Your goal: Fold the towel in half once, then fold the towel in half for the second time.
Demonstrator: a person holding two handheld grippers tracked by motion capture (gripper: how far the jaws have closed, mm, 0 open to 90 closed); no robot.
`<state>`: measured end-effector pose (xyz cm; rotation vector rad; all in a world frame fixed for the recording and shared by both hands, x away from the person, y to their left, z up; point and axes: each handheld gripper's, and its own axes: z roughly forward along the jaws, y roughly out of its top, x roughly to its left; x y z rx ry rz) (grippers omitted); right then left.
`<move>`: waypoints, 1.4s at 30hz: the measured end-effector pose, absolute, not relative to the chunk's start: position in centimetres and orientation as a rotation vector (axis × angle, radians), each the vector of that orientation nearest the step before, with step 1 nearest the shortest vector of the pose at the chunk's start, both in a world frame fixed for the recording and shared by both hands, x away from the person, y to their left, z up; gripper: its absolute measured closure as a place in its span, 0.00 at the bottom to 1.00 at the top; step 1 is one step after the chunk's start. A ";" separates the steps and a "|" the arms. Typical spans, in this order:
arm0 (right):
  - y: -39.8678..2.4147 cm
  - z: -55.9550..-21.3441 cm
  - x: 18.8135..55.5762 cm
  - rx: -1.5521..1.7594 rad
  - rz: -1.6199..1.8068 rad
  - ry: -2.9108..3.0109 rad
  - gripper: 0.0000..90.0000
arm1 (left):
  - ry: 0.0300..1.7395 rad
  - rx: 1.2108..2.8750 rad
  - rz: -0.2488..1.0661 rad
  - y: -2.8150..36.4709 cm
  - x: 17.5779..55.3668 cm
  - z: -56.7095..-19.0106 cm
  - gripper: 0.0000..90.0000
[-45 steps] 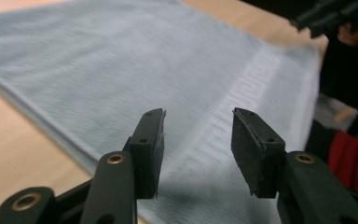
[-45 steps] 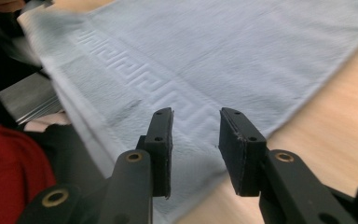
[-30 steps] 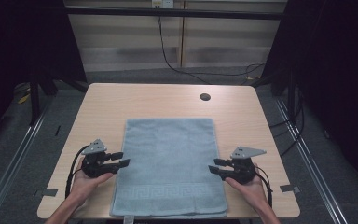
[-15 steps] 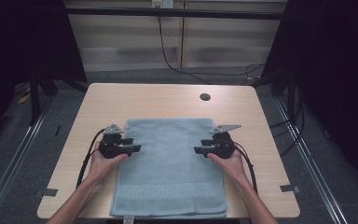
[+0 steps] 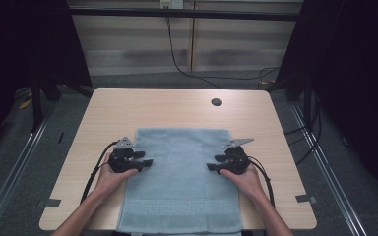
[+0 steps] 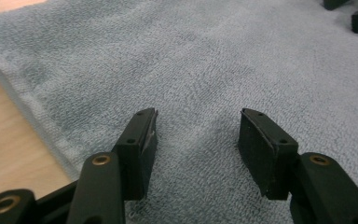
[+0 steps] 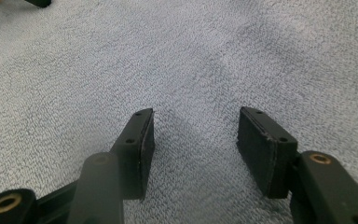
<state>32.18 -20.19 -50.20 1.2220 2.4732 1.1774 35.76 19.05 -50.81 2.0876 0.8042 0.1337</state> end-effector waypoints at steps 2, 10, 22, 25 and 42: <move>-20.3 -50.2 31.9 1.216 1.174 2.470 0.52 | 0.800 2.085 0.134 18.9 35.5 -50.8 0.52; -21.1 -50.2 29.0 1.216 1.193 2.468 0.52 | 0.755 2.113 0.096 18.7 32.9 -50.6 0.52; -21.2 -49.8 26.5 1.185 1.162 2.526 0.52 | 0.720 2.121 0.061 19.0 30.3 -50.5 0.51; -21.2 -49.8 26.0 1.181 1.169 2.538 0.52 | 0.723 2.130 0.043 19.1 29.8 -50.4 0.51; -20.8 -49.1 22.1 1.153 1.215 2.614 0.49 | 0.700 2.169 0.015 19.6 27.4 -49.4 0.46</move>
